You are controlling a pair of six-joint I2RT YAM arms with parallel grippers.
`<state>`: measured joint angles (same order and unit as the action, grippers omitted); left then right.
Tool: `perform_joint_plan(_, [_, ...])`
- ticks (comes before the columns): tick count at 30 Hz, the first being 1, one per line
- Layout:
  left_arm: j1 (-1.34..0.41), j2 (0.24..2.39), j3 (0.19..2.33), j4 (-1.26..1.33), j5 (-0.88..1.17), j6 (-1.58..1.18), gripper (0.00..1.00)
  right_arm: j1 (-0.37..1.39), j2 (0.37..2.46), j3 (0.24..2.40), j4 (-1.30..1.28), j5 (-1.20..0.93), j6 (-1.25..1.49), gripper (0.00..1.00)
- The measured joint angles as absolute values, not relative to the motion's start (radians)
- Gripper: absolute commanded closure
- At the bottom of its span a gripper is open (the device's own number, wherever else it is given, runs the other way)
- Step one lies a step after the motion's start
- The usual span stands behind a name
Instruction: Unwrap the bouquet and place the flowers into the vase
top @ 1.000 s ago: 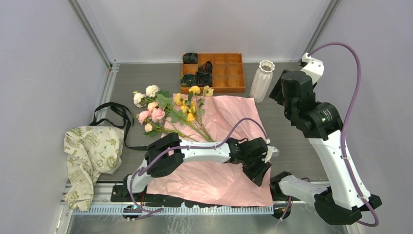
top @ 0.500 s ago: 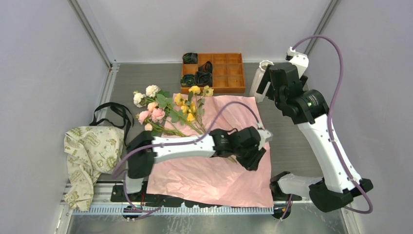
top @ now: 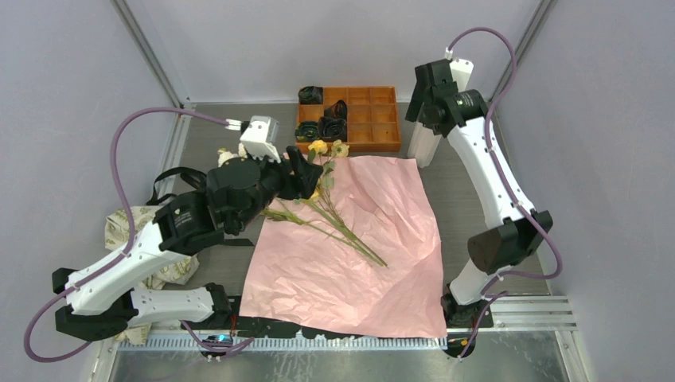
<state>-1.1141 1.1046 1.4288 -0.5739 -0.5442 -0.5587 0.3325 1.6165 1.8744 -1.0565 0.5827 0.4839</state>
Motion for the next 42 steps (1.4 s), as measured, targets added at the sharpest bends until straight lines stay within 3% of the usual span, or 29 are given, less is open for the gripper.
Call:
perform_joint_plan(8, [-1.077, 1.105, 1.393, -0.635, -0.620, -0.535, 0.35, 0.214, 1.808, 2.056, -1.061, 0.455, 0.465, 0.01])
perform_joint_plan(16, [-1.038, 1.124, 1.360, -0.663, -0.619, -0.515, 0.35, 0.189, 1.873, 2.120, -1.072, 0.382, 0.451, 0.00])
perform_joint_plan(42, [-0.945, 1.121, 1.336, -0.663, -0.560, -0.515, 0.35, 0.129, 2.040, 2.151, -1.056, 0.325, 0.442, 0.01])
